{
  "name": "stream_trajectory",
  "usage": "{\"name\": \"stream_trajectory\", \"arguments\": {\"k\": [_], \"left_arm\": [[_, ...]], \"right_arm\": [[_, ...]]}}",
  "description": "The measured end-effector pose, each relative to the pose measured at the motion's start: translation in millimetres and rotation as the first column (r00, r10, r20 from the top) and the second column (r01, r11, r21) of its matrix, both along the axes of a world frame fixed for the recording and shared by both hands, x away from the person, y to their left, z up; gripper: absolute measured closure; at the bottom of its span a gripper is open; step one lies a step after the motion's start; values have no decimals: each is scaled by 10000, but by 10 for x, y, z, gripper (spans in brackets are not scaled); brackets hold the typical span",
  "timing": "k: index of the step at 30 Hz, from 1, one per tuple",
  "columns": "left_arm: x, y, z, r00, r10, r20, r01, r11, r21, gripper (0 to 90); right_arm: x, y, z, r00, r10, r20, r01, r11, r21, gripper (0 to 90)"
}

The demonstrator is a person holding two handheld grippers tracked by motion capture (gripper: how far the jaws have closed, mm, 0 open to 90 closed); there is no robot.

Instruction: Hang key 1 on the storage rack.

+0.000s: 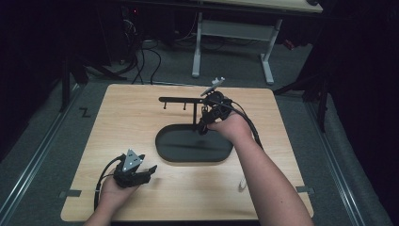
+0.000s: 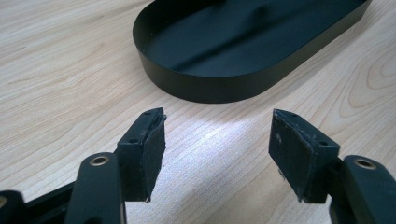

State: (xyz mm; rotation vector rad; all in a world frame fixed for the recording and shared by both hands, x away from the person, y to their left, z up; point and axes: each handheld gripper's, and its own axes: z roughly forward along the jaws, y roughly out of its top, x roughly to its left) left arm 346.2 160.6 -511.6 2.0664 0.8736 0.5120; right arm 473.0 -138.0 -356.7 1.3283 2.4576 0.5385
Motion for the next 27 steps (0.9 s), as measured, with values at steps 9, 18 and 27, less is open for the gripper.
{"name": "stream_trajectory", "arguments": {"k": [9, 18, 27], "left_arm": [[11, -33, -35, 9998, -22, -188, 26, 9998, 185, 359], [-23, -9, -33, 9998, 182, 35, -183, 9991, 374, 352], [-21, 14, -36, 9999, 150, 61, -152, 9996, 244, 369]], "right_arm": [[-158, -66, 31, 9999, 14, -112, -14, 10000, 40, 397], [-368, -156, 26, 9998, 129, -168, -129, 9999, 13, 411], [-564, -320, -118, 9999, 54, -162, -49, 9997, 255, 433]]}}
